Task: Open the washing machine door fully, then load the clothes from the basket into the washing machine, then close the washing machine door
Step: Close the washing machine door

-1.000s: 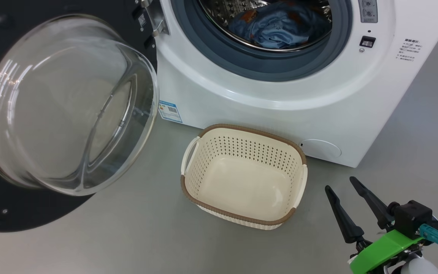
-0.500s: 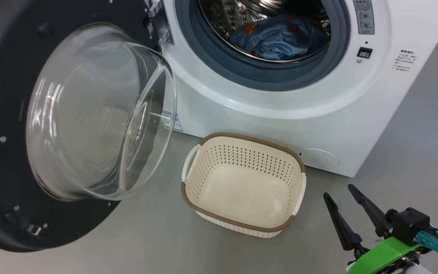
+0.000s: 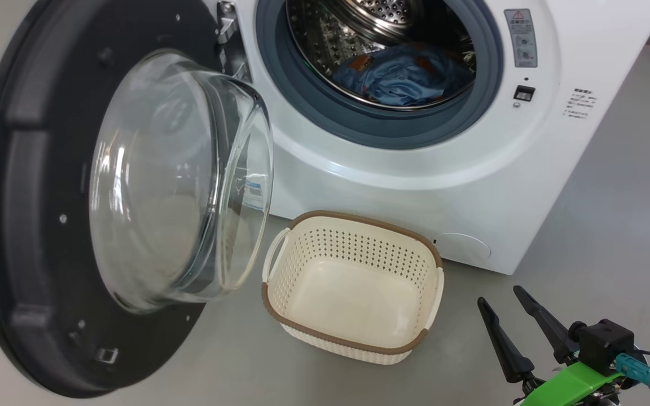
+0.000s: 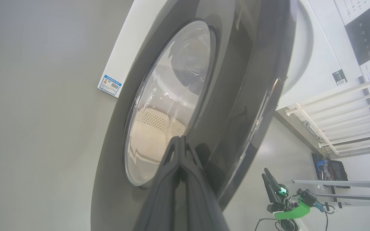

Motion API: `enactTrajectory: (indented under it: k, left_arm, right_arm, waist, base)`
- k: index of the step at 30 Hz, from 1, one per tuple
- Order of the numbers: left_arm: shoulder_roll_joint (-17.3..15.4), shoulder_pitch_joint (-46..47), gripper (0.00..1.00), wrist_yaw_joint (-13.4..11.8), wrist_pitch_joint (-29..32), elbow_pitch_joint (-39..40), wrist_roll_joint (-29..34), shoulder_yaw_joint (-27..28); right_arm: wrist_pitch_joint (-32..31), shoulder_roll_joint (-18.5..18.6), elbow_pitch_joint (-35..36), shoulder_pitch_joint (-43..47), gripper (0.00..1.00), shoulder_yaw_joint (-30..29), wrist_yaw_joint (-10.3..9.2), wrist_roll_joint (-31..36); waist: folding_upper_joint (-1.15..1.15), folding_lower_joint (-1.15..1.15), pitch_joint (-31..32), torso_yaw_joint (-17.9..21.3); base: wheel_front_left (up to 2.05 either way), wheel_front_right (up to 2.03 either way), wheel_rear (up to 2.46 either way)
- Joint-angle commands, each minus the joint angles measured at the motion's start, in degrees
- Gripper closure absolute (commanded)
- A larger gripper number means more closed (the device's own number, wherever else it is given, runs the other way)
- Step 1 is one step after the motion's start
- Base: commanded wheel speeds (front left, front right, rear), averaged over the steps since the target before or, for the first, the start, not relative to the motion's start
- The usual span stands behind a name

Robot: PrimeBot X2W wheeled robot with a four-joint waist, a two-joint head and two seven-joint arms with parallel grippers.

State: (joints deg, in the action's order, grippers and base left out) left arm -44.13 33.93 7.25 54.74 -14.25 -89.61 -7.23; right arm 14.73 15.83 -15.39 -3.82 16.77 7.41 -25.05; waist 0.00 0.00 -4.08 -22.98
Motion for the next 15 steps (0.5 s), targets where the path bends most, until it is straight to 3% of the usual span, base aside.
enactTrajectory:
  k: [1,15]
  left_arm:
    - [-2.54,0.98,1.00,0.24,0.73,2.09,-0.48,1.88]
    - [0.53,0.90,1.00,0.24,3.15,9.43,-1.06,-0.85]
  right_arm:
    - [0.27,0.27,1.32,0.60,0.00,0.73,0.08,-0.11]
    - [0.27,-0.27,1.67,1.01,0.00,0.01,0.08,-0.01]
  waist:
    - [0.00,0.00,0.18,0.31]
    - [0.00,0.00,0.42,5.37]
  base:
    - [0.00,0.00,0.00]
    - [0.00,0.00,0.00]
